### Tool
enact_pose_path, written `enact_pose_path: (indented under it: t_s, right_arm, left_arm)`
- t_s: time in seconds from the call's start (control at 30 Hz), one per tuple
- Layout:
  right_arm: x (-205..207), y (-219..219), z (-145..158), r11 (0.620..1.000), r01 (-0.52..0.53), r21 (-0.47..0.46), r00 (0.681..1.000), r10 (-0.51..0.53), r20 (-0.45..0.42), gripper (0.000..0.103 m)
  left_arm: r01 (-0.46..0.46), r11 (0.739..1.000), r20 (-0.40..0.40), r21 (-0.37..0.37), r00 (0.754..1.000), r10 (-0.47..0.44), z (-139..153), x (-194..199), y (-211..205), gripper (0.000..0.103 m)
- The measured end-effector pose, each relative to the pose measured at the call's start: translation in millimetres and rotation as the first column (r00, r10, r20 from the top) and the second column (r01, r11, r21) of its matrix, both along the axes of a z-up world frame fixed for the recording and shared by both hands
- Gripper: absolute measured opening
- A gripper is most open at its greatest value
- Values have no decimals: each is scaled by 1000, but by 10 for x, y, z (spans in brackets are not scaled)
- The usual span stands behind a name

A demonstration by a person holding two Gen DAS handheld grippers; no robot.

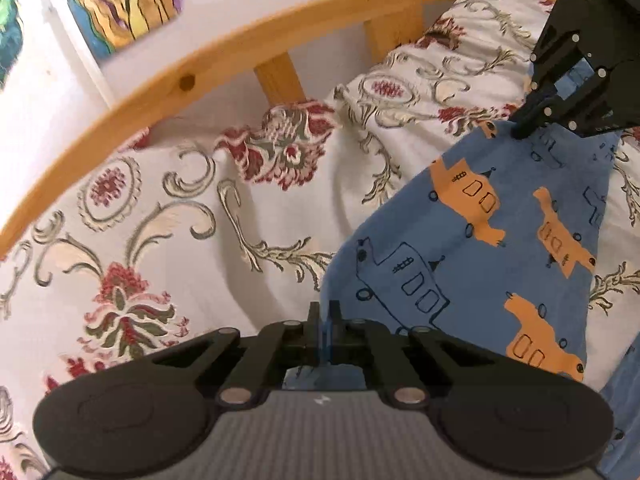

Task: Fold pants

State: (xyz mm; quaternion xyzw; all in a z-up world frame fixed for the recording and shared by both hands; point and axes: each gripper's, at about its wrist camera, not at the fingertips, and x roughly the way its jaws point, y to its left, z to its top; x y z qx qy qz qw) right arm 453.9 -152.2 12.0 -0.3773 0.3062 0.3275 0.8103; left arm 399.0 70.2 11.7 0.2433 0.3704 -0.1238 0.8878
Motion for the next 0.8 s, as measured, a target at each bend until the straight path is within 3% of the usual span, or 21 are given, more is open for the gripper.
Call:
enact_pose_path:
  t_s: [0.2,0.37,0.5,0.6,0.8]
  right_arm:
    - [-613,-125,129,992,65,112,977,-87,197,2]
    - [-1398,-246,157,975,87,204,947,-144,286,2]
    - [-2094,-383,102,963,100,249,930,-180,321,2]
    - [-2577,-440,10,961,114,251,912,-201,357,2]
    - [-3254,-439,-225,949,165,270,913,-250,321,2]
  left_arm:
    - [31,999,132,25,991,-34,98,-465,-53,1]
    - [101,995,212,18,972,-103,179,-1025,-61,1]
    - [168,984,252,66,951,-180,165,-1592,-82,1]
    - [222,971,243,88,941,-237,120,-2000,-128,1]
    - [312,937,182,159,923,-338,-134,-2624,-238,1]
